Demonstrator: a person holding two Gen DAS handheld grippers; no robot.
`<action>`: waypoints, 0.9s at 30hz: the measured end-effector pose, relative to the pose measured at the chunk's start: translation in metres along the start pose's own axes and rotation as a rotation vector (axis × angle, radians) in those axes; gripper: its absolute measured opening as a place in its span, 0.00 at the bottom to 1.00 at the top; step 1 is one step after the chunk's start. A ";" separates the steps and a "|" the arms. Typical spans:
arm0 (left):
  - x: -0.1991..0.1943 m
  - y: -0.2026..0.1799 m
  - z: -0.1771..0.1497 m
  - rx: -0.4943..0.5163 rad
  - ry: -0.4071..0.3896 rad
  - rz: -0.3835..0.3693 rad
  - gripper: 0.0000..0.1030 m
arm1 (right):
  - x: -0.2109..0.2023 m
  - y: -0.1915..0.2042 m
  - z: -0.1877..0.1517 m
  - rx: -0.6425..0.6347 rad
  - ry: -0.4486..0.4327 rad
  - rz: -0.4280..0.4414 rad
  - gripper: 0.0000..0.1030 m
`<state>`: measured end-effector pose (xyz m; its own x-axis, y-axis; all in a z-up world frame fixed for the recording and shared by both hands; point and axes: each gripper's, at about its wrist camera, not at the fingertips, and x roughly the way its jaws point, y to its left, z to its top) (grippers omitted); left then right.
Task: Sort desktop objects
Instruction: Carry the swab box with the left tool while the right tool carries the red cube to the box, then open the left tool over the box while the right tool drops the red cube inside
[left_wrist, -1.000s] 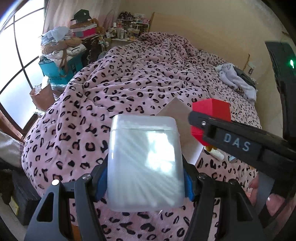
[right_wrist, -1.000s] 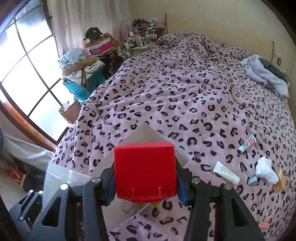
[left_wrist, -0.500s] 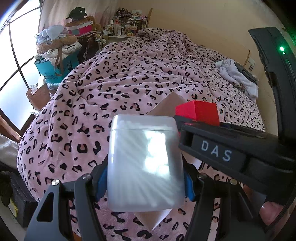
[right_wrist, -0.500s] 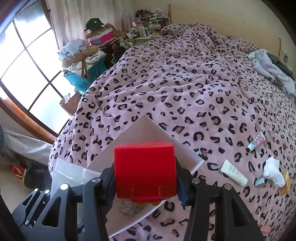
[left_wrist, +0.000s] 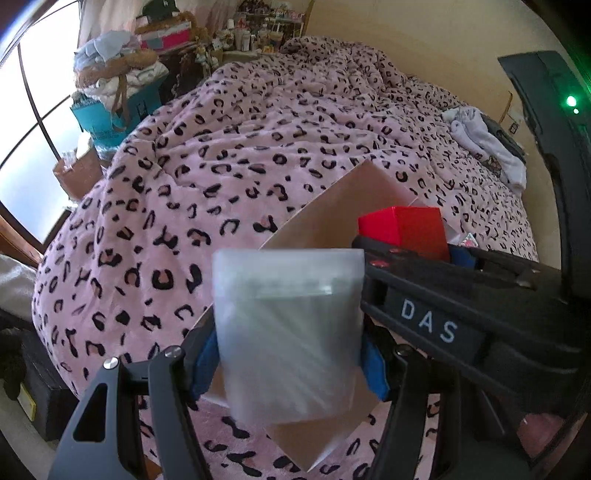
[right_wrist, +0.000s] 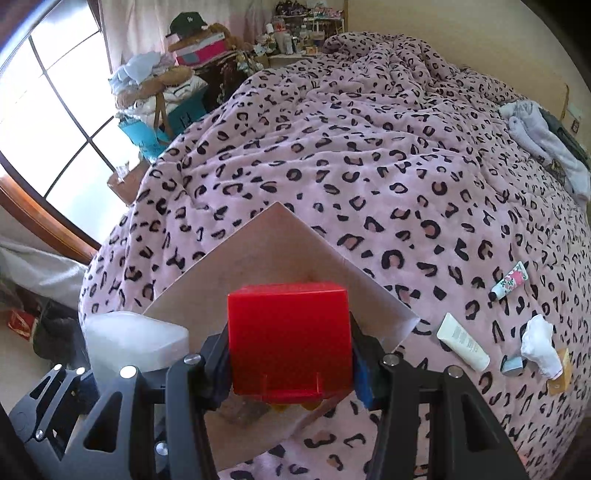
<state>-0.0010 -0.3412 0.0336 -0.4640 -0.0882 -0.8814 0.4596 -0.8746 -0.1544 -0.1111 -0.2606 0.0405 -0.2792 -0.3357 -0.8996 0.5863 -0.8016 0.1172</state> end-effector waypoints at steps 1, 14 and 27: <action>0.001 0.000 0.000 -0.001 0.001 0.002 0.64 | 0.001 0.000 0.001 -0.005 0.006 -0.002 0.51; 0.005 0.005 0.006 -0.047 0.052 -0.012 0.64 | 0.012 0.001 0.010 -0.065 0.096 -0.026 0.51; 0.006 0.005 0.002 -0.063 0.071 -0.019 0.63 | 0.015 0.001 0.009 -0.090 0.124 -0.038 0.51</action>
<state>-0.0030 -0.3470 0.0282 -0.4195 -0.0364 -0.9070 0.4989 -0.8440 -0.1969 -0.1216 -0.2713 0.0308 -0.2101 -0.2379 -0.9483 0.6441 -0.7634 0.0488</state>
